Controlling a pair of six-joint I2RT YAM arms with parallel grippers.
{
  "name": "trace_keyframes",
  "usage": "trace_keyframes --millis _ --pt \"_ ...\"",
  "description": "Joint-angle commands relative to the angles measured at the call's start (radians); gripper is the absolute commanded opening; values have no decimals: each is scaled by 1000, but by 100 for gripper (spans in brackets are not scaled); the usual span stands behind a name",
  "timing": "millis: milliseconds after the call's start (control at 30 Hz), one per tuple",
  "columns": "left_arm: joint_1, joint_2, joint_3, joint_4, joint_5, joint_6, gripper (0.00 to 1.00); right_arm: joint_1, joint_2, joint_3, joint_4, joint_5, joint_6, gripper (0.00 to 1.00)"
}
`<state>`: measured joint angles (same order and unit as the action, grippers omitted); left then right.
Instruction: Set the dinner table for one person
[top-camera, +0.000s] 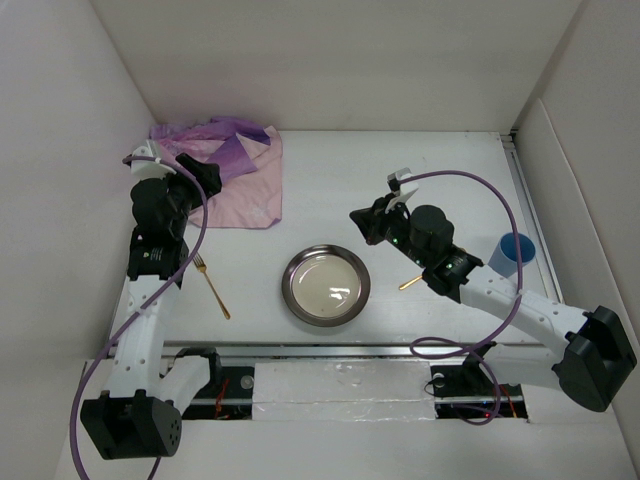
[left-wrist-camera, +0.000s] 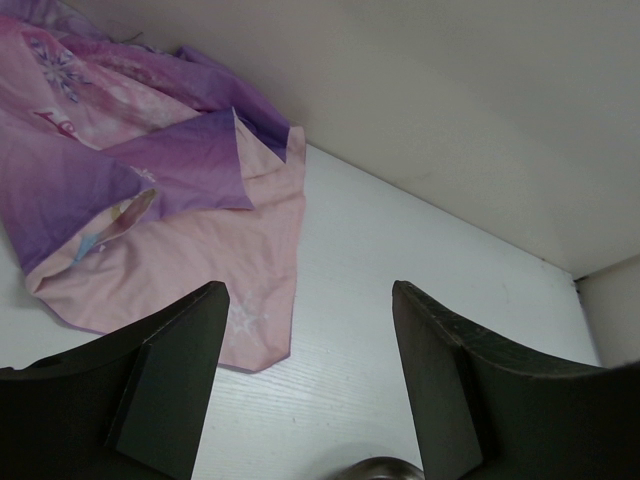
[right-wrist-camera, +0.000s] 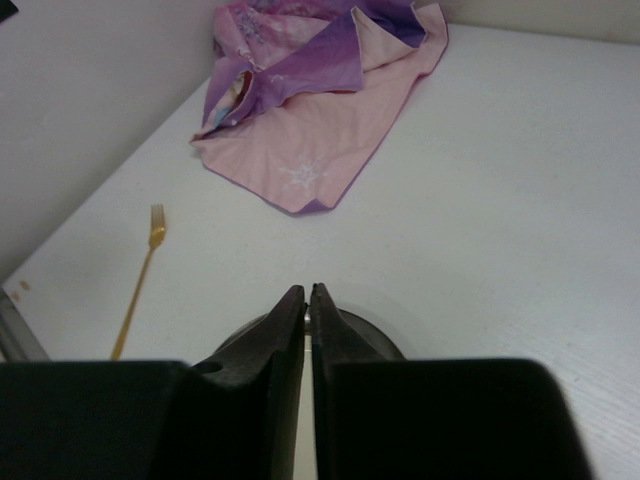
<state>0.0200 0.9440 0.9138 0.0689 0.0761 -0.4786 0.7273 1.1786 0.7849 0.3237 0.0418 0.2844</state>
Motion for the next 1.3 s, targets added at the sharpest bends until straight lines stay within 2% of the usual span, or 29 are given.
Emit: trace_keyframes --millis 0,67,133,167,200,233,267,300,333,367,400,467,500,567,667,867,967,1033,1167,1233,1267 --pt "5 45 54 29 -48 49 63 -2 -8 -6 71 7 -1 0" --pt "5 135 112 48 -65 51 52 -2 -4 4 63 -11 -4 0" --pt "5 229 176 34 -125 64 25 -2 3 7 63 -20 -2 0" --pt "5 337 263 13 -151 72 8 -2 7 5 67 -19 -4 0" --pt "5 398 308 -3 -195 113 0 -2 12 5 69 -16 -2 0" --pt "-6 457 362 -50 -229 136 0 -2 15 7 63 -14 -4 0" --pt "-15 581 463 -66 -283 159 0 -2 16 11 51 -13 -5 0" --pt "-15 646 512 -105 -370 179 0 -2 13 14 48 -10 -10 1" --pt "-15 704 563 -176 -399 201 3 -2 9 14 43 6 -13 4" --pt "-15 814 667 -214 -426 204 13 -2 9 11 46 16 -14 10" --pt "-15 867 707 -248 -450 202 21 -2 7 8 51 27 -14 30" --pt "-6 950 769 -279 -447 213 35 -2 18 7 55 24 -19 47" --pt "3 967 775 -277 -449 212 51 -2 22 8 58 14 -22 54" --pt "3 1003 793 -265 -443 230 63 -2 38 11 61 4 -22 54" --pt "14 1058 864 -287 -449 251 68 -2 71 22 61 -13 -19 54" --pt "23 1211 1075 -403 -441 270 69 7 115 42 45 -25 -22 55" --pt "23 1280 1132 -431 -421 275 63 7 118 56 28 -17 -31 55" --pt "23 1329 1154 -451 -409 275 61 7 121 48 41 -13 -24 55" --pt "23 1355 1139 -475 -401 271 49 7 130 54 40 -7 -27 55" --pt "23 1330 1126 -492 -395 270 49 17 142 65 34 -5 -25 55" --pt "23 1310 1073 -480 -391 270 50 17 151 73 16 -8 -27 55"
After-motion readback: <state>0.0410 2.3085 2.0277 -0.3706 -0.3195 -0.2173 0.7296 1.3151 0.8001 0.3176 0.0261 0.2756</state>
